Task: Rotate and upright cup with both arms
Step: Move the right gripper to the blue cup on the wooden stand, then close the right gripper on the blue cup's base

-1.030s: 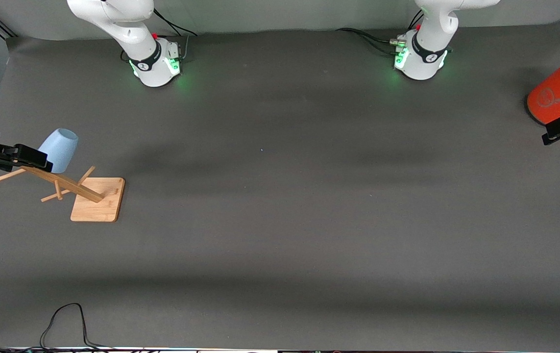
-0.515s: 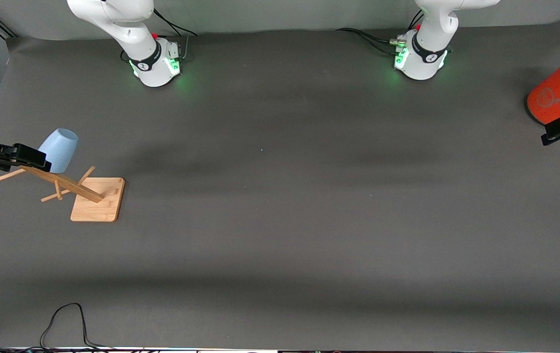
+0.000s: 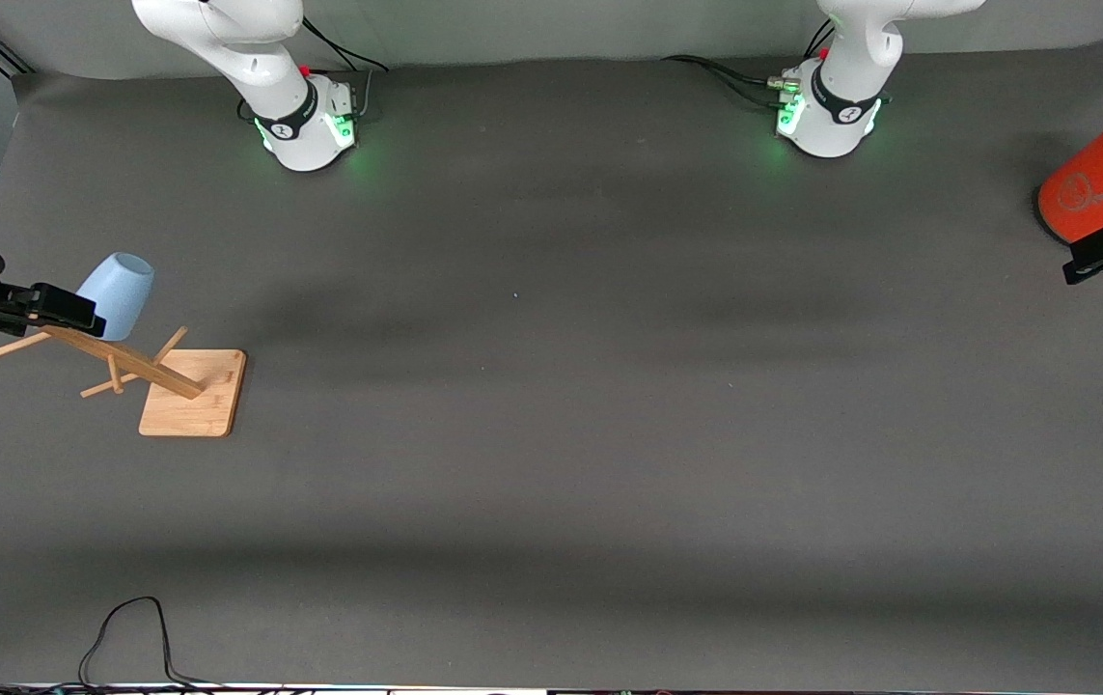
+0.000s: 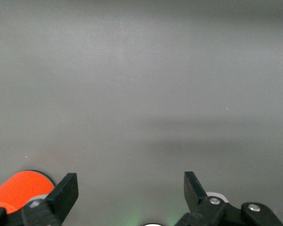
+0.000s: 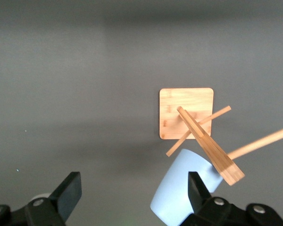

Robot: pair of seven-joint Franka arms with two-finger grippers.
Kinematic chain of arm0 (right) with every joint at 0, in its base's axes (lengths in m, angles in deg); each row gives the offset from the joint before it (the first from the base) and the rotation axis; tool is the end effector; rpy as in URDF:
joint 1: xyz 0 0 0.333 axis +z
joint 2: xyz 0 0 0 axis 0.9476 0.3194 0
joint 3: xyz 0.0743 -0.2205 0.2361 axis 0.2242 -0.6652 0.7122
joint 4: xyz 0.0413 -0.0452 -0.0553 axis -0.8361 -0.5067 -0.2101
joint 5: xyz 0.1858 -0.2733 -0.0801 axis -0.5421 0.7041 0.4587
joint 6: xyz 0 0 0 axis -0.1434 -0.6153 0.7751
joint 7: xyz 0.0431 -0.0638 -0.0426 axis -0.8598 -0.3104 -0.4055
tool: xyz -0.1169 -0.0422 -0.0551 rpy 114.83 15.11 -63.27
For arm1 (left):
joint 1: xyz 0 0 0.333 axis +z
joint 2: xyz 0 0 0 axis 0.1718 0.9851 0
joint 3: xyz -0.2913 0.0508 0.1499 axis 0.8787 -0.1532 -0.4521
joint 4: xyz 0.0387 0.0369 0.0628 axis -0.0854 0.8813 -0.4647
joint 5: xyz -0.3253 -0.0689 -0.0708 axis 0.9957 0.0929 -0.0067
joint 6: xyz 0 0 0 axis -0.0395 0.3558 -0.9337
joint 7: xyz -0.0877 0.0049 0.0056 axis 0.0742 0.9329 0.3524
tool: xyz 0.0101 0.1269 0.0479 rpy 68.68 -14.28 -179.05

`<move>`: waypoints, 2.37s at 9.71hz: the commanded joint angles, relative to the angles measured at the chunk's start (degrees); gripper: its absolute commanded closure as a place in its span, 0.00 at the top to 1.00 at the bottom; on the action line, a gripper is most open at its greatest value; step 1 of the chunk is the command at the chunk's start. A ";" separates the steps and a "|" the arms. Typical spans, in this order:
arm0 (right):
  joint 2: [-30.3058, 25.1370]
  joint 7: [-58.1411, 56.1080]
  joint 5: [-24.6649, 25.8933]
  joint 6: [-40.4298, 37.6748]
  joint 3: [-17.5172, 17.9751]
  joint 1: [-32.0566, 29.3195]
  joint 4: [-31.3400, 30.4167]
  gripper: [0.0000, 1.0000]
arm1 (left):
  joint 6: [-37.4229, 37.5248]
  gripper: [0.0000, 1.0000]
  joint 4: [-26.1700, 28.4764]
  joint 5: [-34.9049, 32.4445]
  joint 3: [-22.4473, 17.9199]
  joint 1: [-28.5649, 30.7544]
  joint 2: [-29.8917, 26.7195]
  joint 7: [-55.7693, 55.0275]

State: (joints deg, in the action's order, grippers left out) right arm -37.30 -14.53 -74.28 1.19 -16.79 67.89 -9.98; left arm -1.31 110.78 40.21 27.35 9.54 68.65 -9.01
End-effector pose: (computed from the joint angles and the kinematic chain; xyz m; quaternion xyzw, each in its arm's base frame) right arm 0.5332 -0.0274 0.5800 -0.9987 0.0329 0.0379 0.0002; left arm 0.5149 0.0340 0.6187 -0.9993 -0.0123 0.0340 0.0114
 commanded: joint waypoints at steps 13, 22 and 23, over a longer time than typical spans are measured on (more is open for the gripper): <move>-13.61 33.61 -2.32 7.13 -9.86 2.69 -21.33 1.00 | 0.12 1.00 -0.09 3.57 -0.08 0.35 -0.69 -0.20; -13.88 36.18 -2.50 24.57 -10.04 2.52 -36.84 1.00 | -0.32 1.00 -0.26 4.64 0.01 1.05 -0.51 -0.29; -13.79 36.18 -2.50 24.66 -10.04 2.52 -36.84 1.00 | -0.58 1.00 -0.18 4.29 0.10 0.88 -0.52 -0.29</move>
State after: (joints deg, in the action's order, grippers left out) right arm -50.01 20.55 -76.12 24.82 -26.57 70.07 -45.78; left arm -1.54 110.76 44.73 27.19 10.39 68.55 -9.19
